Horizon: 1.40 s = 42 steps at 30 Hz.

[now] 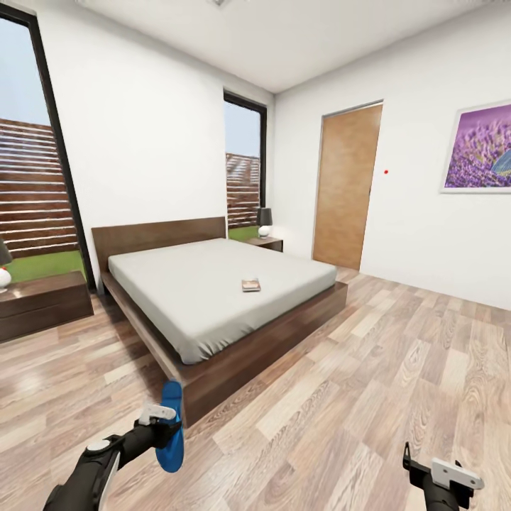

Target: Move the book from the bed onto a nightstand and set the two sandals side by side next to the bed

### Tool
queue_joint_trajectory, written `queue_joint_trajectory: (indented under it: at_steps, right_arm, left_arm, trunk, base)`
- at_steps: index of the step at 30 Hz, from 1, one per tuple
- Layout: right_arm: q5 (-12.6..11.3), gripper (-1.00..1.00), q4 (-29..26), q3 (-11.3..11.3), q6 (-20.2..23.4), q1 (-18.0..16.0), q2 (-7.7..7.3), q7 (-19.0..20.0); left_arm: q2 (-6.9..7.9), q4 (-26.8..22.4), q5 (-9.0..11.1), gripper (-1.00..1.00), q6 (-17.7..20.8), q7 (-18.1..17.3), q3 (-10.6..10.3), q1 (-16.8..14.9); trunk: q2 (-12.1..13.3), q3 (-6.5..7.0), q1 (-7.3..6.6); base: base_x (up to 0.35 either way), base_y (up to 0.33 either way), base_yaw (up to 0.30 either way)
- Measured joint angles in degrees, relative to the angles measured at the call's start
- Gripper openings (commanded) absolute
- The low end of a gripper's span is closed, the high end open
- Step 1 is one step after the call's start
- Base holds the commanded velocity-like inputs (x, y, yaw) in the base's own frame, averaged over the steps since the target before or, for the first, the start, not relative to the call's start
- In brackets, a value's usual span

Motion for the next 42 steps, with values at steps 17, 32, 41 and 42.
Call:
queue_joint_trajectory:
  at_steps: [17, 32, 41, 42]
  right_arm:
    - [0.5, 1.0, -0.3, 0.6, 0.6, -0.1, 0.11, 15.4]
    - [-8.0, 1.0, -0.2, -0.2, 25.0, -0.1, -6.53, 71.5]
    - [-10.7, 1.0, 0.0, -0.1, 25.2, -0.1, -7.02, 75.6]
    - [-10.7, 1.0, 0.1, -0.1, 25.2, -0.1, -7.01, 75.6]
  left_arm:
    - [-0.02, 10.6, 0.3, -1.0, -8.0, 12.7, -0.5, 0.0]
    - [-0.09, 10.6, 0.3, -1.0, -8.1, 12.5, -0.5, 0.0]
    - [0.27, 17.5, 0.2, -1.0, -11.2, 12.7, -0.5, 0.0]
    - [0.32, 18.2, 0.2, -1.0, -12.0, 12.7, -0.4, 0.0]
  trunk:
    - [6.8, 3.05, -3.74]
    - [12.8, 5.75, -7.03]
    - [16.4, 7.36, -9.01]
    - [16.8, 7.54, -9.23]
  base:
    - [0.0, 0.0, 0.0]
    - [0.0, 0.0, 0.0]
    - [0.0, 0.0, 0.0]
    - [0.0, 0.0, 0.0]
